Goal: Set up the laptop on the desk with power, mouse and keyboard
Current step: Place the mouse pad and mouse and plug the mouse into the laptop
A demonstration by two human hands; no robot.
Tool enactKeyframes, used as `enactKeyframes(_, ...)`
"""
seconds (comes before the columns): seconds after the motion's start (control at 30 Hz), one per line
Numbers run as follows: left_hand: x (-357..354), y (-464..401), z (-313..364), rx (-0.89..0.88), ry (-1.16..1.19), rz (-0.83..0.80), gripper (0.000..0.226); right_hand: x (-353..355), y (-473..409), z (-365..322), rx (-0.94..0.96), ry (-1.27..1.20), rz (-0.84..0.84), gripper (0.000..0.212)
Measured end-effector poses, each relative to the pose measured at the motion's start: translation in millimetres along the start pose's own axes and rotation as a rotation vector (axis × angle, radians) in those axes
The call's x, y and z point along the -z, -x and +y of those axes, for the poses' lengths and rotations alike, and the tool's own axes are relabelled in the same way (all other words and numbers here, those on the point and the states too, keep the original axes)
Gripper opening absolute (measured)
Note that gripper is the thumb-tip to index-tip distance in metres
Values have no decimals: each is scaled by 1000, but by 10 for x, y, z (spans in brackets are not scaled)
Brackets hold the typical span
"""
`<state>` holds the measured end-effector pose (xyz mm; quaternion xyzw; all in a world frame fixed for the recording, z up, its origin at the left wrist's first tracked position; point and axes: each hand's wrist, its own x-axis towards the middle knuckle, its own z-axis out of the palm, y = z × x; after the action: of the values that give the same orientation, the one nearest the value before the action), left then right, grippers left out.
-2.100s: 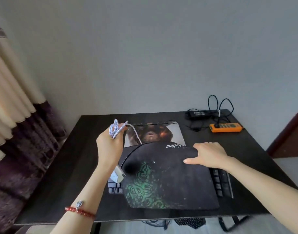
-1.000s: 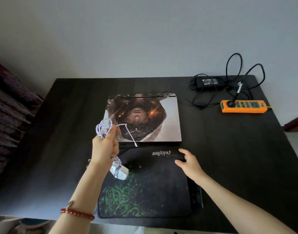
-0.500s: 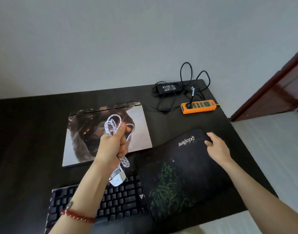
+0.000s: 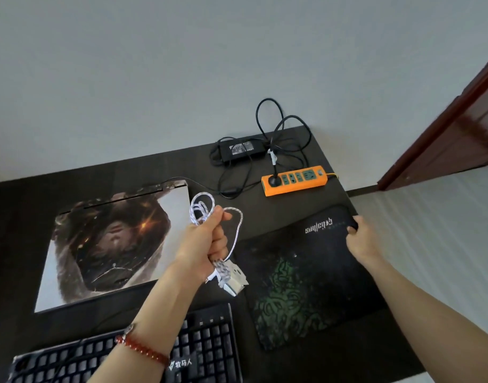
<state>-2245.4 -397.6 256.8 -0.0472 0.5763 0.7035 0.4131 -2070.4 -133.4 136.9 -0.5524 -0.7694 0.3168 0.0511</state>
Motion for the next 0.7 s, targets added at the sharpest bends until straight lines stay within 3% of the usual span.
enactKeyframes(0.1, -115, -185, -94, 72, 26, 68, 27, -68, -22, -71, 65, 157, 100, 48)
enactKeyframes(0.17, -178, -295, -153, 115, 72, 110, 27, -168, 191, -216, 269, 74, 97, 58)
enactKeyframes(0.23, -265, -398, -206, 178, 171, 118, 28, -310, 552, -361, 468, -172, -288, 64)
enactKeyframes(0.3, -343, -479, -246, 234, 288, 119, 29, -481, 949, -457, 528, -288, -768, 75)
enactKeyframes(0.33, -372, -510, -258, 241, 335, 124, 30, -591, 1082, -474, 541, -295, -890, 80)
enactKeyframes(0.4, -412, -562, -268, 248, 422, 139, 33, -817, 1210, -516, 528, -316, -880, 81)
enactKeyframes(0.53, -386, -628, -266, 305, 526, 106, 35, -922, 1129, -642, 407, -391, -597, 43)
enactKeyframes(0.7, -205, -648, -180, 292, 406, -76, 39, -680, 913, -449, 318, -411, -639, 39)
